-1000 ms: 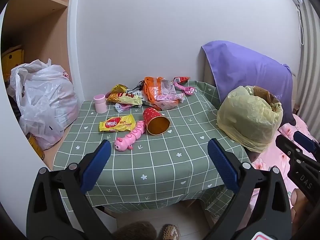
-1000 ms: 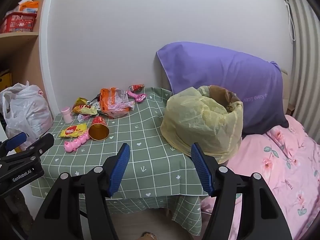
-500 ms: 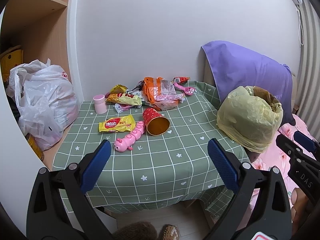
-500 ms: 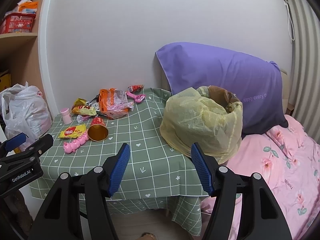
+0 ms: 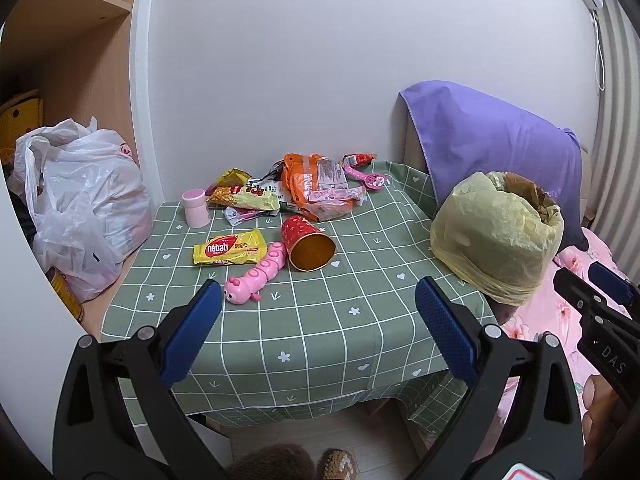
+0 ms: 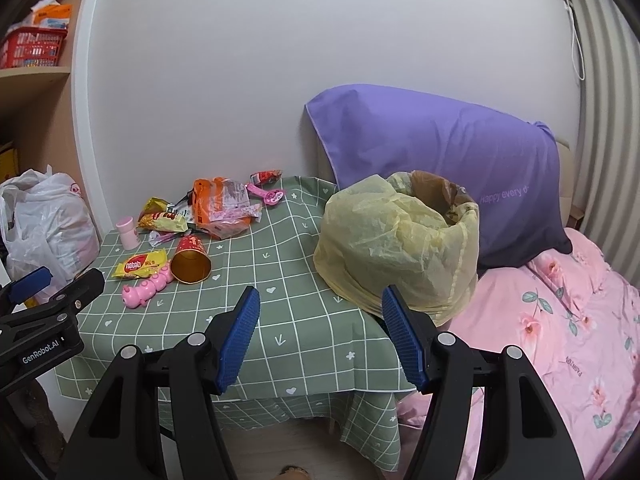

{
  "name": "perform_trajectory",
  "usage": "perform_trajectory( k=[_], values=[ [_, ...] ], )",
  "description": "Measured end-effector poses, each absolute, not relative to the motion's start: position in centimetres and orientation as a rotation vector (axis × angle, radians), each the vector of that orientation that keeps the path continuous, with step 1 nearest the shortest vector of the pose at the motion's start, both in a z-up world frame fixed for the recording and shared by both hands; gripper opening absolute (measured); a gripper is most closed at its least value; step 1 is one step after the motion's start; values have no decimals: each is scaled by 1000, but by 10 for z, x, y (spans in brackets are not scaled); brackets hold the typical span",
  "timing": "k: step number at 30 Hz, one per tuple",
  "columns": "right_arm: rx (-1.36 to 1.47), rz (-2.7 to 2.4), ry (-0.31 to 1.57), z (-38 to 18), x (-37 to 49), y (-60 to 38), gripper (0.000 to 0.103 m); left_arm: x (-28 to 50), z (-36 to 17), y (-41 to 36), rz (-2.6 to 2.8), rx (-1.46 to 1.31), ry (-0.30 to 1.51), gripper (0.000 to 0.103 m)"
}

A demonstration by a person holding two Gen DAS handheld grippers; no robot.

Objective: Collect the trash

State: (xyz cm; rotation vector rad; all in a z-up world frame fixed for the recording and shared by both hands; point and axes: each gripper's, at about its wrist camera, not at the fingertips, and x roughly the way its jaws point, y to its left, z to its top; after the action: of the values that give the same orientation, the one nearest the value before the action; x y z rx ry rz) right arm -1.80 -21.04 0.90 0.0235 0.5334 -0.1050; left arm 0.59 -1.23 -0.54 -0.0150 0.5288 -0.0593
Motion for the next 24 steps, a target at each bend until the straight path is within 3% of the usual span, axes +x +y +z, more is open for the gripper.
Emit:
perform_trajectory(
  k=[24],
  values=[
    [26, -110, 534, 8, -19, -213, 60, 5, -6, -13, -63, -14, 529, 92]
  ],
)
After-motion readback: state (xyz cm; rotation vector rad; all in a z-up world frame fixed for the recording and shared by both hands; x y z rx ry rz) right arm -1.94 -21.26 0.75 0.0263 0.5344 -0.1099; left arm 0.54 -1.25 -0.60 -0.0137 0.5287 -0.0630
